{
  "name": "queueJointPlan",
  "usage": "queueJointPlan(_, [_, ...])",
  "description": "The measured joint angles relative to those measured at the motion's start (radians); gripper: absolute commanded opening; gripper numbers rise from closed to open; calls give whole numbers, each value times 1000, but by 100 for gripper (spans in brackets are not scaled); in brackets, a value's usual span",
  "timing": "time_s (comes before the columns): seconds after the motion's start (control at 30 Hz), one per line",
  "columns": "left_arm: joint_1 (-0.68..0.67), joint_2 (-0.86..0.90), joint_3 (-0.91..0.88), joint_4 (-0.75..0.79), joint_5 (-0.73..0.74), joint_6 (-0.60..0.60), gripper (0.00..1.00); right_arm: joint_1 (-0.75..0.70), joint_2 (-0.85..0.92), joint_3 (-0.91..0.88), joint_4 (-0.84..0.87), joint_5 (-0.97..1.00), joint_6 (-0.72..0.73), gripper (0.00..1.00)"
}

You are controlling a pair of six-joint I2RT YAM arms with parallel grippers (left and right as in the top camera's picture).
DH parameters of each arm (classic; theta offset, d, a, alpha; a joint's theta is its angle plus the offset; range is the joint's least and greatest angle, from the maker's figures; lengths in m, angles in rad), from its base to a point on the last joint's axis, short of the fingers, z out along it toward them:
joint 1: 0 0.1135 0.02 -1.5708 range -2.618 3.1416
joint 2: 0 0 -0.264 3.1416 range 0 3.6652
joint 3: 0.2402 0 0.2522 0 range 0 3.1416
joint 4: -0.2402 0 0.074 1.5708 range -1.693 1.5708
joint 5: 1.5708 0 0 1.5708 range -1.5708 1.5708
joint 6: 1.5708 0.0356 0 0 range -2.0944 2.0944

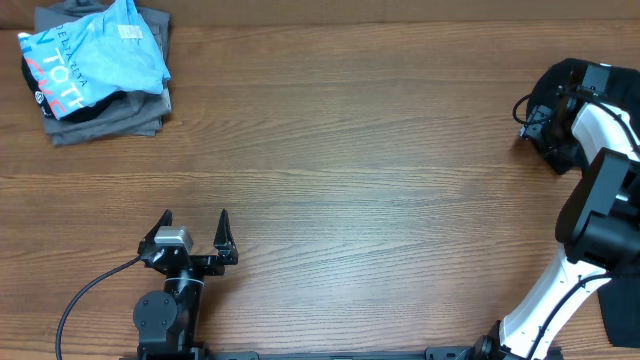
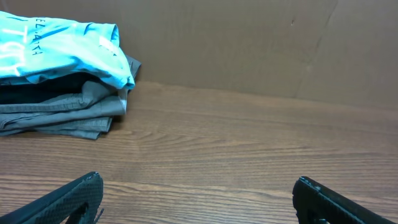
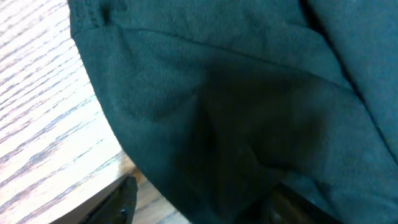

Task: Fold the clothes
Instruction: 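Reach the right gripper to the black T-shirt and grasp it, then drag the black T-shirt with the right gripper toward the table center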

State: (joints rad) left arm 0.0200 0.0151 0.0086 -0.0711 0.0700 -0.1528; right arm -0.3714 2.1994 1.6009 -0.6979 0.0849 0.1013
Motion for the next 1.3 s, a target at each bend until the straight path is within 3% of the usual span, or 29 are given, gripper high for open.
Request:
queueJointPlan(0.13, [0, 0, 0, 0, 0, 0, 100, 1, 10, 3, 11, 6, -1, 55])
queueJointPlan(0.37, [0, 0, 0, 0, 0, 0, 100, -1, 13, 5, 18, 16, 5, 10])
queueJointPlan(0.43, [0, 0, 0, 0, 0, 0, 100, -1, 13, 6, 15, 18, 0, 4])
queueJointPlan(0.63, [0, 0, 0, 0, 0, 0, 100, -1, 13, 10, 3, -23, 3, 4])
queueJointPlan(0.9, [0, 0, 0, 0, 0, 0, 100, 57, 13, 13, 10, -264, 58, 4])
queueJointPlan(1.07, [0, 0, 0, 0, 0, 0, 100, 246, 13, 13, 44, -349, 126, 4])
queueJointPlan(1.3, [0, 0, 0, 0, 0, 0, 100, 625, 13, 13, 121, -403, 224, 5])
